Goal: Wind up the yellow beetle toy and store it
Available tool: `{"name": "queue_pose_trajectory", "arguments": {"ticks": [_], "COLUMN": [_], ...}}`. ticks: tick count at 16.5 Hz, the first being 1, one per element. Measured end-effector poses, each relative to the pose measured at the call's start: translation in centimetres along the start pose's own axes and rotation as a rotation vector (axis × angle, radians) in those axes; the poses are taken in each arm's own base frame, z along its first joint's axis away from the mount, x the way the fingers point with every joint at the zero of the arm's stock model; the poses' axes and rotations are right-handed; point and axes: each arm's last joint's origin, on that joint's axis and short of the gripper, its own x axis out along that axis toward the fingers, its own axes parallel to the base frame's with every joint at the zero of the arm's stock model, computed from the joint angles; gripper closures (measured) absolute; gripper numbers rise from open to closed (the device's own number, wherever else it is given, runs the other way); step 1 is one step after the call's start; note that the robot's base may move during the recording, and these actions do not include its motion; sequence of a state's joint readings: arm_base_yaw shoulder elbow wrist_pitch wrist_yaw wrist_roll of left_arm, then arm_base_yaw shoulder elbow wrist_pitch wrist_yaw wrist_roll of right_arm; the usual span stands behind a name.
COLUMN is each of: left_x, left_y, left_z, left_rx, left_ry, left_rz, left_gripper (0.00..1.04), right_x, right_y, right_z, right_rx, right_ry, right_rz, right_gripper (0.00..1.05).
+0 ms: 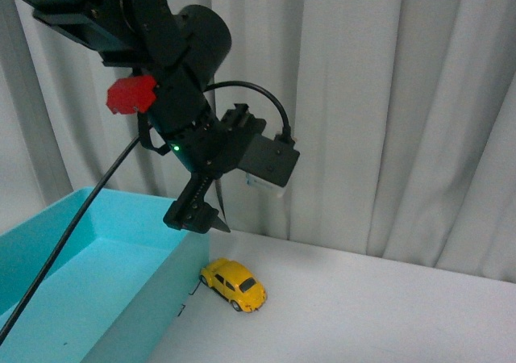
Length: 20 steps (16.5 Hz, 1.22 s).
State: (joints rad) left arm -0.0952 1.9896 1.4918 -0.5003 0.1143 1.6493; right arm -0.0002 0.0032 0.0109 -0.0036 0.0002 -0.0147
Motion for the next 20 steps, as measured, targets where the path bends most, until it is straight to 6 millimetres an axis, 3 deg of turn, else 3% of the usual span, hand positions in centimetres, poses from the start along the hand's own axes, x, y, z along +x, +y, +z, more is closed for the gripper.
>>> {"name": "queue_pose_trajectory", "arguments": {"ticks": [4, 8, 13, 15, 20], "left_x": [3.1, 5.1, 7.5, 8.6, 9.2], "left_y": [-0.8, -1.5, -2.3, -3.0, -3.7], "left_z": [0.8, 0.6, 1.6, 1.0, 0.3], "left_rx": [0.082, -0.053, -0.121, -0.160, -0.183], "left_ry": [0.093, 0.198, 0.211, 0.232, 0.227], "left_rz": [-0.149, -0.169, -0.165, -0.177, -0.185], "left_gripper": [0.07, 0.07, 0.07, 0.07, 0.08], "right_x": [0.0, 0.0, 0.0, 0.0, 0.0], "right_y": [0.0, 0.0, 0.0, 0.0, 0.0], "right_z": [0.0, 0.0, 0.0, 0.0, 0.0], "right_rx": [0.000, 0.000, 0.000, 0.000, 0.000], "right_ry": [0.000, 0.000, 0.000, 0.000, 0.000], "right_rz": [0.000, 0.000, 0.000, 0.000, 0.000], "right_gripper": [0.07, 0.07, 0.07, 0.07, 0.07]}}
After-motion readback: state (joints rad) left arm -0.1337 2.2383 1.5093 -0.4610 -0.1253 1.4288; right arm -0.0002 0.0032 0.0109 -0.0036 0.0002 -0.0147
